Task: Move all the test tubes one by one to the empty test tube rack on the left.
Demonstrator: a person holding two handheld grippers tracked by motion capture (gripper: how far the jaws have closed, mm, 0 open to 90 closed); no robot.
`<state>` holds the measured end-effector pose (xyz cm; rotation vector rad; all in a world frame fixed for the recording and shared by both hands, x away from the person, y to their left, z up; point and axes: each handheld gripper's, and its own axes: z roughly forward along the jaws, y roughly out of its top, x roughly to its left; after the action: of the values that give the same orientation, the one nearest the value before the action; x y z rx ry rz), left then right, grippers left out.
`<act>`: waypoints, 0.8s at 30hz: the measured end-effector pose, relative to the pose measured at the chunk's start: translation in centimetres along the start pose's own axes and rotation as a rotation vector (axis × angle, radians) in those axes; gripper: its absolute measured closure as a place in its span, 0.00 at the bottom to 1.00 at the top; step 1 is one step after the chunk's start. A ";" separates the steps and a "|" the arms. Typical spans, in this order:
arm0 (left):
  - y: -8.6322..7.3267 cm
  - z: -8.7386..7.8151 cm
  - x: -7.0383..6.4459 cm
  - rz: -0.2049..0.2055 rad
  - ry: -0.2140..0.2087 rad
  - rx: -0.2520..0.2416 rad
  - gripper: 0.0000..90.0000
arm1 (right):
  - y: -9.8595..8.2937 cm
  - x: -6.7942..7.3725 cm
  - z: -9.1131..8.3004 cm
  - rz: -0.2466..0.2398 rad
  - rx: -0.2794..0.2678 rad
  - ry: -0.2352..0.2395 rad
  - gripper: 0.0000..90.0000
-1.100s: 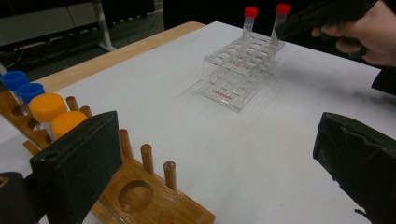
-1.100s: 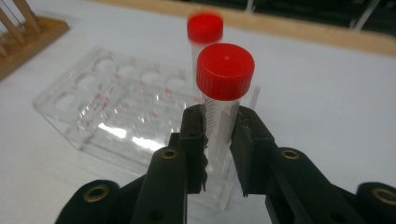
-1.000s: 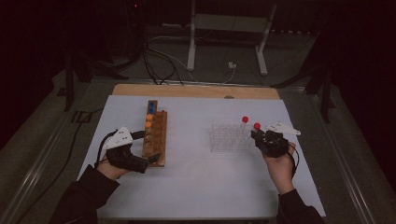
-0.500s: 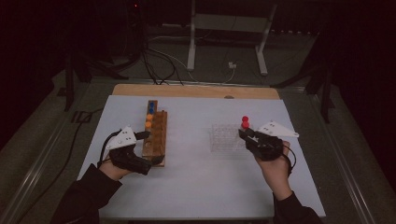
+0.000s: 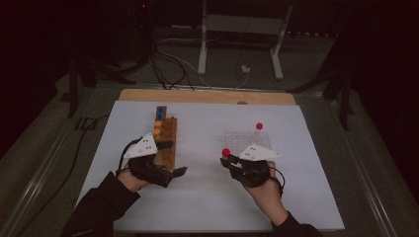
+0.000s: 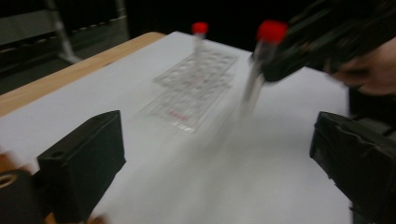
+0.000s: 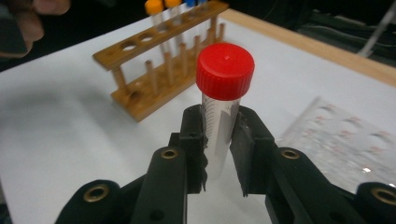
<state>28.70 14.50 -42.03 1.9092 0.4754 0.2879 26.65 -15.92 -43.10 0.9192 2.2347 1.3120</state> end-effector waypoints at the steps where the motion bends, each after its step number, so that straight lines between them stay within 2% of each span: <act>1: 0.2 0.3 -0.2 0.007 -0.012 -0.001 0.06 | -0.1 0.2 0.3 -0.005 0.007 0.008 0.83; 4: 0.7 1.3 -0.7 0.014 -0.047 -0.005 0.10 | -0.3 0.9 0.9 -0.019 0.026 0.030 0.83; 5: 0.9 1.7 -1.0 0.022 -0.047 -0.010 0.15 | -0.4 1.1 1.1 -0.026 0.031 0.037 0.82; 6: 1.1 2.0 -1.2 0.027 -0.064 -0.011 0.19 | -0.4 1.3 1.3 -0.028 0.037 0.045 0.83; 7: 1.3 2.4 -1.5 0.033 -0.067 -0.009 0.20 | -0.4 1.5 1.5 -0.031 0.038 0.051 0.83; 12: 1.9 4.1 -2.7 0.070 -0.089 0.007 0.38 | -0.6 2.3 2.0 -0.040 0.051 0.076 0.82; 16: 2.0 5.2 -3.0 0.089 -0.096 0.029 0.52 | -0.6 2.5 2.0 -0.042 0.052 0.087 0.83; 21: 2.0 5.7 -3.0 0.087 -0.107 0.021 0.74 | -0.5 2.5 1.9 -0.037 0.045 0.089 0.82; 24: 2.1 5.7 -2.9 0.095 -0.100 0.031 0.78 | -0.5 2.5 1.9 -0.038 0.045 0.085 0.82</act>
<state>28.86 7.74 -42.20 1.9697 0.3248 0.2463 25.86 -13.21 -44.47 0.8472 2.3437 1.3118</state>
